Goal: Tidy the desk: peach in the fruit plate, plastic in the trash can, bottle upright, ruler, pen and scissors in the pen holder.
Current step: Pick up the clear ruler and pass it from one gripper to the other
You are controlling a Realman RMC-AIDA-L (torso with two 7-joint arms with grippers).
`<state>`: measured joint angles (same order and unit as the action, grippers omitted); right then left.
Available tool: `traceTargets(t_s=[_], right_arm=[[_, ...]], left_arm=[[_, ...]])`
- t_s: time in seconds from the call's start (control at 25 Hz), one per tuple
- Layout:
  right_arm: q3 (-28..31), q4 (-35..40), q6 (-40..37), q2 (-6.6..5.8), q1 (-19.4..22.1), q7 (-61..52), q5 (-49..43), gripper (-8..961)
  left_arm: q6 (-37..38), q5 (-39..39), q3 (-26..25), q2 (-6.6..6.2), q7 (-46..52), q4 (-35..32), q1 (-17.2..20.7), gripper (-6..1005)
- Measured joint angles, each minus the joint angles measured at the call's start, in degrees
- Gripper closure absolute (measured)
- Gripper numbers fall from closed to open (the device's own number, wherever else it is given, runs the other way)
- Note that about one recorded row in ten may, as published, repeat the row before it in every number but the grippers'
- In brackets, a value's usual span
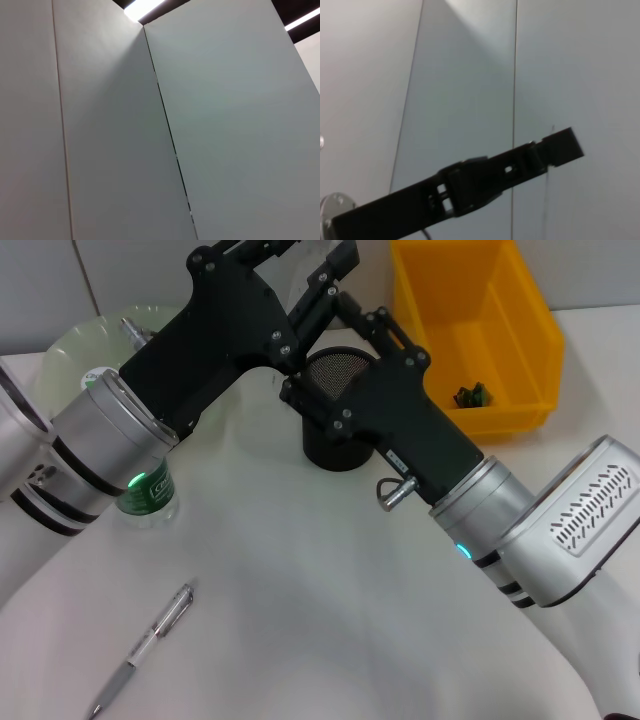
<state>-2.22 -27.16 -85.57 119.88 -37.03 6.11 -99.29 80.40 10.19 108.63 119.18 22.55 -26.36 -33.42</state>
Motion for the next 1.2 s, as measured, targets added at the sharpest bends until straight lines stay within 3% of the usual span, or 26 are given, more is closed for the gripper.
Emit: traceTargets(t_s=[0.36,0.56,0.76,1.2], right_arm=[[0.7,-0.3,2.5,0.0,-0.8,0.0,-1.8,356],[1.6,-0.6,2.8,0.0,-0.9,0.1,-1.8,515],[2.0,-0.7,2.9,0.0,-0.9,0.1,-1.8,523],[4.5,-1.1,6.3,0.0,-1.5,0.0,-2.2,687]], left_arm=[[0.0,0.0,0.1,0.0,-0.7,-0.1,-0.1,604],[-0.1,0.0,0.2,0.0,-0.8,0.0,-0.2,603],[-0.3,0.0,0.3,0.0,-0.8,0.0,-0.3,603],[-0.6,0.4,0.9,-0.01,-1.0,-0.4,-0.5,602]])
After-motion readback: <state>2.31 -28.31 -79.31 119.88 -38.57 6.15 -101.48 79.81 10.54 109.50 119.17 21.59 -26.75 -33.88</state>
